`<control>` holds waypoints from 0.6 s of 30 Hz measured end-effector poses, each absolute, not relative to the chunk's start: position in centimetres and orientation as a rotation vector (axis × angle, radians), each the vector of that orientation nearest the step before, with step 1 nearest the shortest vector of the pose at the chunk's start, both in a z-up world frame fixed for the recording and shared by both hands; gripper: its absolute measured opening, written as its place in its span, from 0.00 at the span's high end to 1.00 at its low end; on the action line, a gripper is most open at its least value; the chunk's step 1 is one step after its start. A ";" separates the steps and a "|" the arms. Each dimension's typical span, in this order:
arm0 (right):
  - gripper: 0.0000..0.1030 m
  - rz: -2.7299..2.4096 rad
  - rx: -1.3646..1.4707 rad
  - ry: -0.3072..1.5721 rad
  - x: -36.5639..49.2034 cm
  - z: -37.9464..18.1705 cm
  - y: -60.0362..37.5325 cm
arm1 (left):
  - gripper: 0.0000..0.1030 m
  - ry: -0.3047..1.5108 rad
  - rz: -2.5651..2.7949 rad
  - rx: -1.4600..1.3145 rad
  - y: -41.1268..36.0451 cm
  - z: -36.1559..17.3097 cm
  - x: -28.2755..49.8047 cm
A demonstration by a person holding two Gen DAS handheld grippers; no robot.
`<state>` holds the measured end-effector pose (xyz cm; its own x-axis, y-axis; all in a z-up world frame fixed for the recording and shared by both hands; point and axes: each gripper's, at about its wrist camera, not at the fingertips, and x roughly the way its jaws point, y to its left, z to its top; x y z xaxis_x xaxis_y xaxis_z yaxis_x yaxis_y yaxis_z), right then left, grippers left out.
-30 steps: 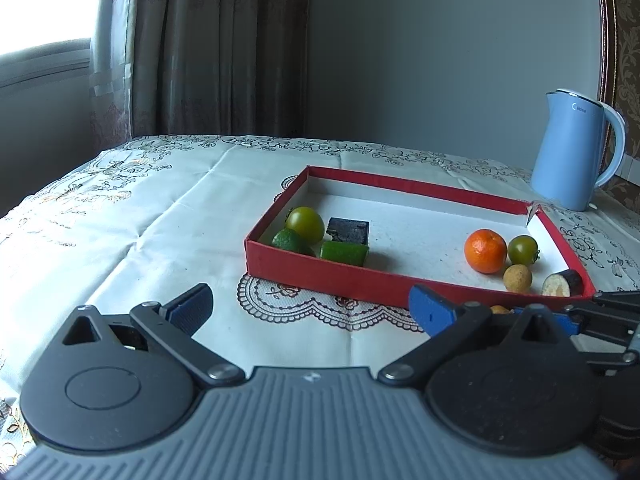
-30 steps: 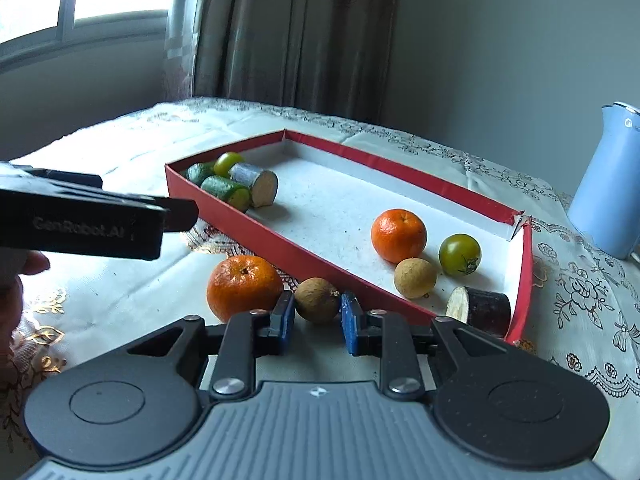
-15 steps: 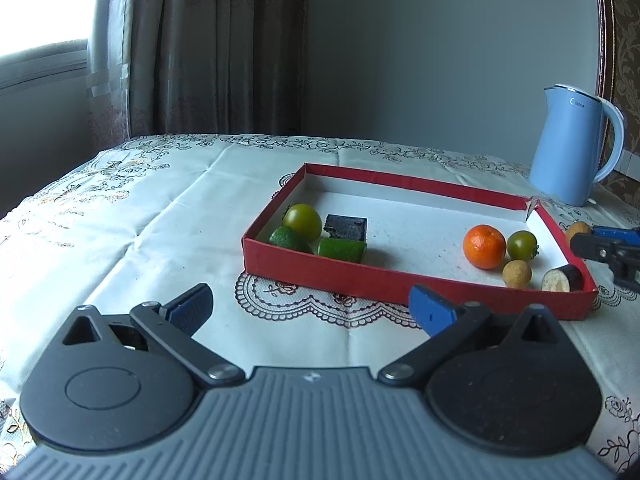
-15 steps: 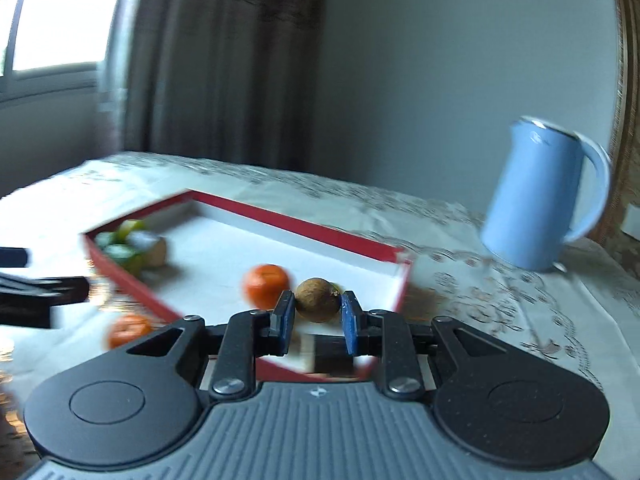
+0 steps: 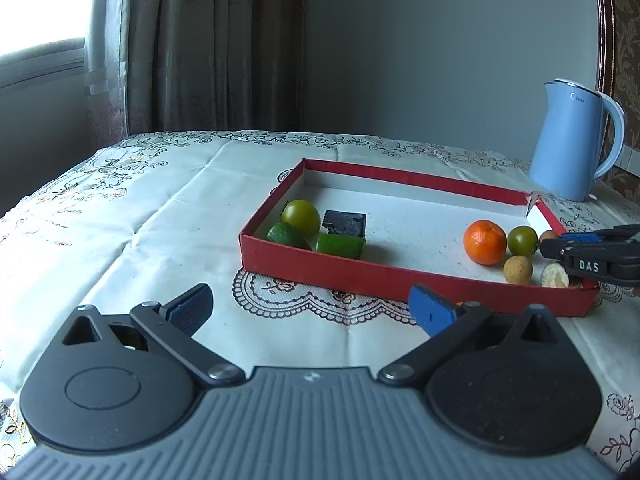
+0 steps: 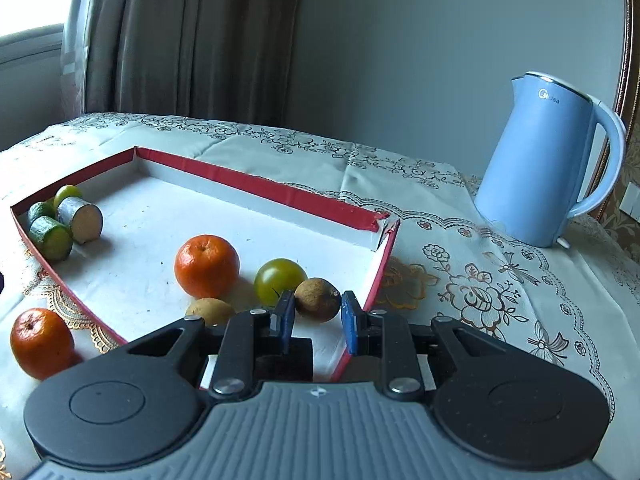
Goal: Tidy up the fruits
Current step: 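Carry kiwi into red tray and open right tool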
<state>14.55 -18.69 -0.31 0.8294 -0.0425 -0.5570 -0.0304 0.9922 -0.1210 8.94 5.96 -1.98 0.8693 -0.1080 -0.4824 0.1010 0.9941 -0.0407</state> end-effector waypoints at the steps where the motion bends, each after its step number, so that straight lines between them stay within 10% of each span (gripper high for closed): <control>1: 0.76 -0.007 -0.126 0.597 14.7 -0.4 -18.7 | 0.00 0.506 -0.110 -0.013 6.0 -2.0 9.0; 18: 0.74 0.034 -0.046 0.592 14.6 -0.3 -20.0 | 0.00 0.500 -0.091 0.005 5.7 -2.1 8.9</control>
